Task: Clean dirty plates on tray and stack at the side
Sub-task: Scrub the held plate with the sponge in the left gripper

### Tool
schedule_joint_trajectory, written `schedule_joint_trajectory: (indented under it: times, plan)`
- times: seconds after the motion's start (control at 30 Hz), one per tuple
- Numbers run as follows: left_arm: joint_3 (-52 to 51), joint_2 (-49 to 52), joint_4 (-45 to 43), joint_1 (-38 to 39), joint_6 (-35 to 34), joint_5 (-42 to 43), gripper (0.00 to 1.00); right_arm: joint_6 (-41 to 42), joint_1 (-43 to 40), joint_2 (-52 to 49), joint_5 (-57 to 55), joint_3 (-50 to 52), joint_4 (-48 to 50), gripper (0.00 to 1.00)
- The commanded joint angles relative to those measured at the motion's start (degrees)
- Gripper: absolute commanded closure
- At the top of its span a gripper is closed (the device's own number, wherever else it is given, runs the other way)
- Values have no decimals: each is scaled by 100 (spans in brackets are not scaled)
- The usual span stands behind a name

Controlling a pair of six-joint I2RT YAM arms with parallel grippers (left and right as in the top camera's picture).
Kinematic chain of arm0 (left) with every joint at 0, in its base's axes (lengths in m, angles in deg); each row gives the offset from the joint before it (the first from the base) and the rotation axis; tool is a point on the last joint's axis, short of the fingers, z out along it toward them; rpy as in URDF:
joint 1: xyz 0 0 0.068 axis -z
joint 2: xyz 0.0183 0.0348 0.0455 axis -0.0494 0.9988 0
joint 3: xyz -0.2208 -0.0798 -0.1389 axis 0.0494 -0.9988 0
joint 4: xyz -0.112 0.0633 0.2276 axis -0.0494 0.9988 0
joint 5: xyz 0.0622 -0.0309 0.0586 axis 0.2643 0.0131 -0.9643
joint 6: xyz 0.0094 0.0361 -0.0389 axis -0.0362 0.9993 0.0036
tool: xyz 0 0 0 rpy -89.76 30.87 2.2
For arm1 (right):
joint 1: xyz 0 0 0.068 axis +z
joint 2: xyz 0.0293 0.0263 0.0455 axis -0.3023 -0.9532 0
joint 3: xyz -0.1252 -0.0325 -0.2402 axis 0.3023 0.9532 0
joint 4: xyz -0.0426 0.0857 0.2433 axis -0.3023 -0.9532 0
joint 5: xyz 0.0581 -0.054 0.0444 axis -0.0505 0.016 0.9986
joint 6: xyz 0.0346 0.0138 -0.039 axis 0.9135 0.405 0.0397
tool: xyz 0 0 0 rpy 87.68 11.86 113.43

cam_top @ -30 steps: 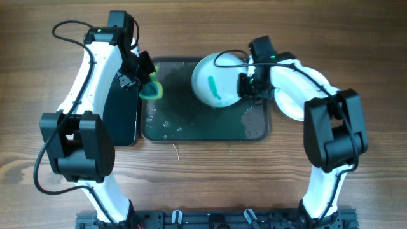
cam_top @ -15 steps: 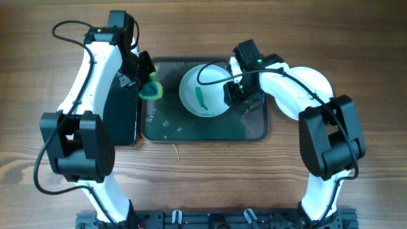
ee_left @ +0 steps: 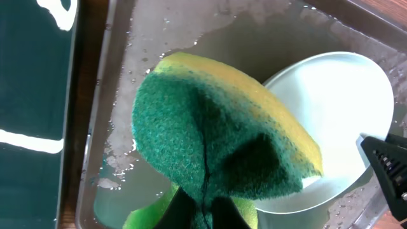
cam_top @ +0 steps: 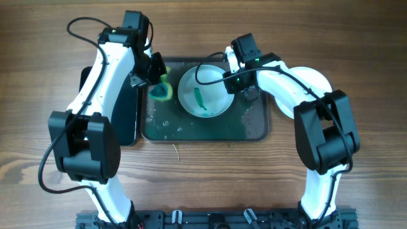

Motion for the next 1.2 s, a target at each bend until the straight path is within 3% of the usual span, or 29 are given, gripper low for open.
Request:
schedule_joint_trajectory:
  times: [0.0, 0.13, 0.37, 0.6, 0.8, 1.0, 1.17]
  plan:
    - [59, 4, -61, 103, -57, -83, 96, 1003, -33, -103, 404, -87, -197, 94]
    - [57, 31, -66, 240, -57, -81, 96, 2140, -26, -103, 796, -79, -951, 96]
    - [57, 190, -170, 658, -144, -83, 96, 2516, -24, -103, 1298, 267, -984, 96]
    - [-28, 614, -177, 984, -317, -87, 96, 2507, -39, -103, 1344, 330, -822, 96]
    - [-31, 935, -170, 994, -323, -251, 96, 1985, -170, -103, 2376, 966, 98, 96]
    - [-31, 1261, -286, 1217, -492, -343, 96, 1818, -173, -103, 2328, 1064, 208, 96]
    - [-31, 1589, -356, 1506, -1257, -992, 96, 1762, -173, -103, 2345, 1064, 201, 96]
